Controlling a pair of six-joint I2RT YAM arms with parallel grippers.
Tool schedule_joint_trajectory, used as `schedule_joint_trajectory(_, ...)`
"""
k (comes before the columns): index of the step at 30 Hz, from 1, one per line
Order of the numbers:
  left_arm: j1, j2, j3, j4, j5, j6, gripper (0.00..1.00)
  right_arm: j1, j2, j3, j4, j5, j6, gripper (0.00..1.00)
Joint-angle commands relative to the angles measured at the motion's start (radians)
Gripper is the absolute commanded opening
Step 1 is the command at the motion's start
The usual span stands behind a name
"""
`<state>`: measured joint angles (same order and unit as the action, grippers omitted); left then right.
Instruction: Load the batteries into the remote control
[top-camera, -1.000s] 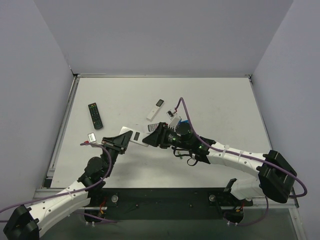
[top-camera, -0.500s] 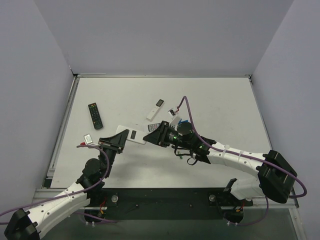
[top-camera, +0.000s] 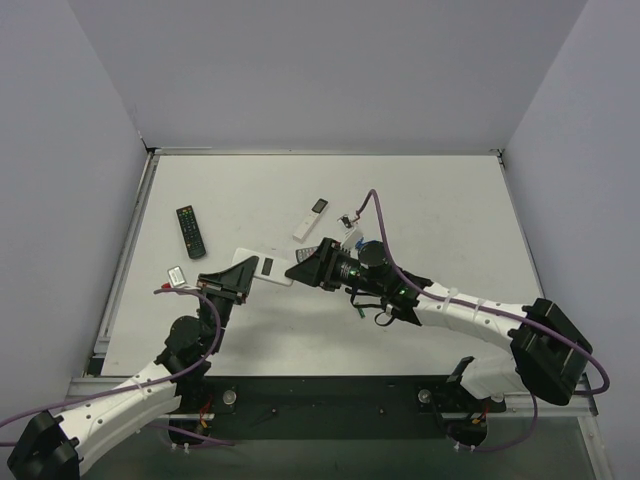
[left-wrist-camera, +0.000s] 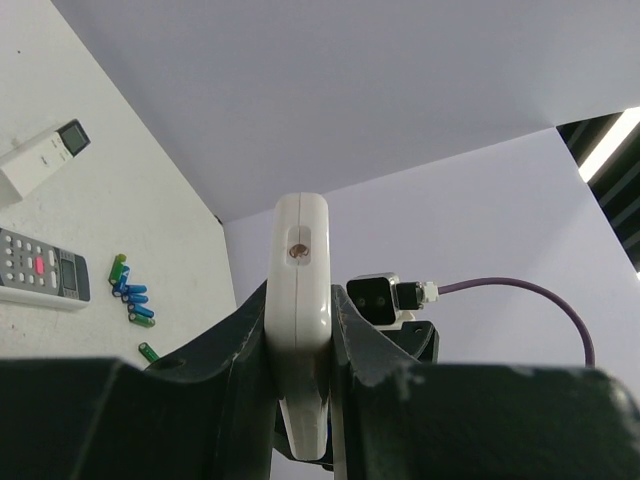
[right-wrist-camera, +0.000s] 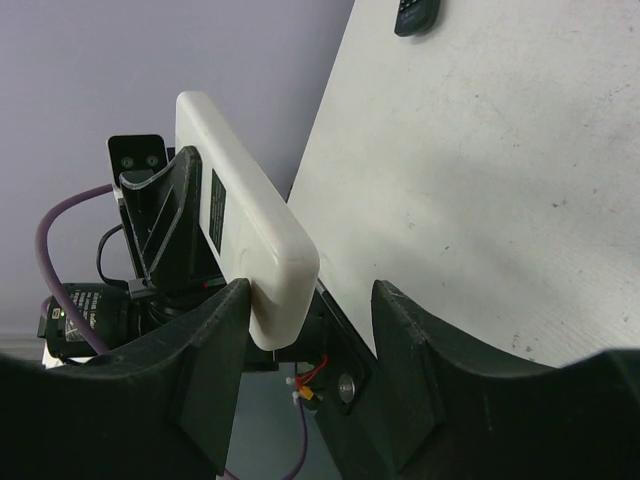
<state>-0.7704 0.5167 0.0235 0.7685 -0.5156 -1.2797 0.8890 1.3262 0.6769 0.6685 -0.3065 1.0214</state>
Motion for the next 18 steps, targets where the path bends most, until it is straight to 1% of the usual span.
schedule_joint_trajectory(1, 0.000, 0.000, -0.056, 0.124, 0.049, -0.024, 0.00, -0.015, 0.022, 0.012, 0.100, -0.048, -0.018, 0.47)
schedule_joint_trajectory(6, -0.001, 0.017, -0.050, 0.126, 0.052, -0.029, 0.00, -0.018, 0.031, 0.035, 0.123, -0.083, -0.030, 0.47)
schedule_joint_trajectory(12, -0.001, 0.054, -0.039, 0.150, 0.072, -0.023, 0.00, -0.025, 0.054, 0.046, 0.122, -0.085, -0.029, 0.46)
schedule_joint_trajectory(15, -0.003, 0.063, -0.042, 0.172, 0.074, -0.023, 0.00, -0.028, 0.065, 0.047, 0.118, -0.086, -0.021, 0.44)
schedule_joint_trajectory(18, -0.001, 0.062, -0.043, 0.184, 0.068, -0.020, 0.00, -0.030, 0.068, 0.041, 0.089, -0.075, -0.020, 0.40)
